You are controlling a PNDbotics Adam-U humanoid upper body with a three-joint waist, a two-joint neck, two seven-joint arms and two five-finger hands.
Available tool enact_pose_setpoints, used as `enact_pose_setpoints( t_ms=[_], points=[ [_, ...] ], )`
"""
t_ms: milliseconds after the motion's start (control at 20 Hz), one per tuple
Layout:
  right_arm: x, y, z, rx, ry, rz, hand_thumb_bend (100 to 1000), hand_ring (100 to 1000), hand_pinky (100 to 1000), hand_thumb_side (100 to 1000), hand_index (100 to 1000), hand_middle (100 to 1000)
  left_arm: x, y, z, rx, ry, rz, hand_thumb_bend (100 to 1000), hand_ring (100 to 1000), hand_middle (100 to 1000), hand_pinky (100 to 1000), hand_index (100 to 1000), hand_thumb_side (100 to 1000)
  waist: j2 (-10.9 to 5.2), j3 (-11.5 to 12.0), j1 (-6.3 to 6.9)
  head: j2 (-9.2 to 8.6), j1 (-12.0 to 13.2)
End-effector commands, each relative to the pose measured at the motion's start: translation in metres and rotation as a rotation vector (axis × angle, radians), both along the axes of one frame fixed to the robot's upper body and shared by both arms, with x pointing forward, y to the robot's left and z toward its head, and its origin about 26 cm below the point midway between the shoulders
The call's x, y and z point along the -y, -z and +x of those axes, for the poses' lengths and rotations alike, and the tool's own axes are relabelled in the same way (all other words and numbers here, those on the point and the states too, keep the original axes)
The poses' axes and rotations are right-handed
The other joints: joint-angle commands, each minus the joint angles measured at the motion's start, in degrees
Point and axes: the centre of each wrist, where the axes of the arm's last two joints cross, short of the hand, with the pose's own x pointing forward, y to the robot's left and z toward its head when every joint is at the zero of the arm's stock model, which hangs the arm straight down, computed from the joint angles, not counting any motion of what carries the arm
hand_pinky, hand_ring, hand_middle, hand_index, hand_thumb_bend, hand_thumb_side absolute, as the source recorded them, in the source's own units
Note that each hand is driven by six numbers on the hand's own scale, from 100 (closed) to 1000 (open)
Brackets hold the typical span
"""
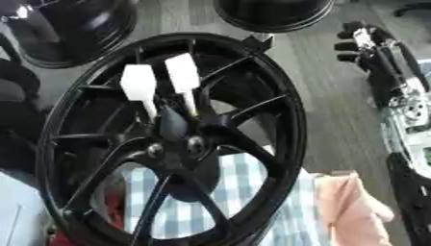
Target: Pull the pin out of the wheel hub.
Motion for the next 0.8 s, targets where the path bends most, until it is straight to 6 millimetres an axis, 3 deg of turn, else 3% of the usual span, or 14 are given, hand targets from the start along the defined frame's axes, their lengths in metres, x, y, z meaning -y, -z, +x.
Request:
enact_pose_setpoints(
  t_ms=[50, 300, 800],
  points=[
    [0.004, -0.013, -0.002, 0.030, 0.006, -0.034, 100, 745, 756, 710, 783, 716, -0.003, -0.011, -0.003, 0.030, -0.015, 0.006, 576, 861, 812, 887, 859, 393, -1.79, 0.0, -0.20, -0.27, 0.1],
    [0.004, -0.013, -0.001, 0.026, 0.002, -0.040, 100, 744, 755, 711, 782, 716, 0.002, -0.010, -0.001, 0.043, -0.035, -0.006, 615, 857, 802, 884, 870, 353, -1.86, 0.0, -0.10, 0.12, -0.4],
    [0.004, -0.010, -0.001, 0.017, 0.001, -0.045, 100, 744, 755, 712, 781, 715, 0.047, -0.002, 0.004, 0.021, -0.089, 0.009, 650, 864, 810, 898, 869, 325, -2.08, 0.1, -0.10, 0.45, 0.7]
  ],
)
